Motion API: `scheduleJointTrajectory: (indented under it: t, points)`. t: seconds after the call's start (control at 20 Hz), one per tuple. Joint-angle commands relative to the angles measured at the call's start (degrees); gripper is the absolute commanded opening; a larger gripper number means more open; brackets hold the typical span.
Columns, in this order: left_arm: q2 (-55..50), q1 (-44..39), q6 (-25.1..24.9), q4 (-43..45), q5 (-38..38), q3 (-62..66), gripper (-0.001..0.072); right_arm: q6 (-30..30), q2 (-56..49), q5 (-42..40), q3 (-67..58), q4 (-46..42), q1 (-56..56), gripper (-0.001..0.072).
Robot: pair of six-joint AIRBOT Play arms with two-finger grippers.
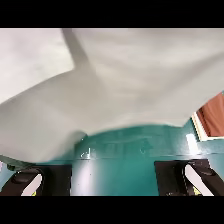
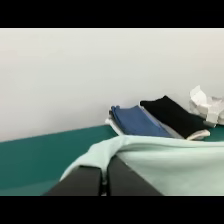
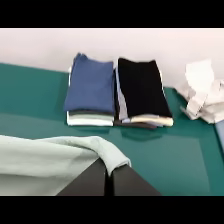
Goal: Fold the shirts.
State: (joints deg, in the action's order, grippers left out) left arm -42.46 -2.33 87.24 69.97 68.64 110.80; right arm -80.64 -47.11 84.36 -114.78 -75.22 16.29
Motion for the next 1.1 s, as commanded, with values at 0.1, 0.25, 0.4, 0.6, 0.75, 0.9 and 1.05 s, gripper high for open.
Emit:
scheduleJointTrajectory:
  t: [0.1, 0.25, 0.4, 0.6, 0.75, 0.9, 1.05]
  points:
    - [-9.44, 0.04, 0.11, 0.68, 6.43, -12.85, 0.0029, -0.52, -9.14, 4.57, 6.60, -0.83, -0.13, 0.0015]
    - [-19.43, 0.04, -0.96, 0.11, 6.32, -20.22, 0.0029, -0.48, -15.93, 3.72, 17.16, -1.51, -1.55, 0.0015]
    - [-31.06, 0.04, -2.91, 0.07, 4.90, -24.35, 0.0030, -0.37, -24.22, -0.02, 25.97, -1.44, -3.69, 0.0015]
    - [-45.09, 0.07, -6.54, -0.61, -1.97, -24.39, 0.0029, -0.39, -36.65, -7.21, 29.18, -1.31, -6.69, 0.0015]
    - [-48.57, 0.13, -6.51, -0.94, -9.68, -24.37, 0.0029, -0.98, -44.09, -9.68, 22.69, -1.29, -8.04, 0.0015]
    - [-48.54, 1.64, -6.78, -1.22, -9.07, -23.41, 0.0029, -0.96, -47.30, -9.14, 14.38, -1.16, -8.07, 0.0015]
    - [-48.50, 4.55, -6.78, -1.18, 0.92, -22.64, 0.0030, -0.87, -45.20, -7.17, 15.08, -1.49, -7.23, 0.0015]
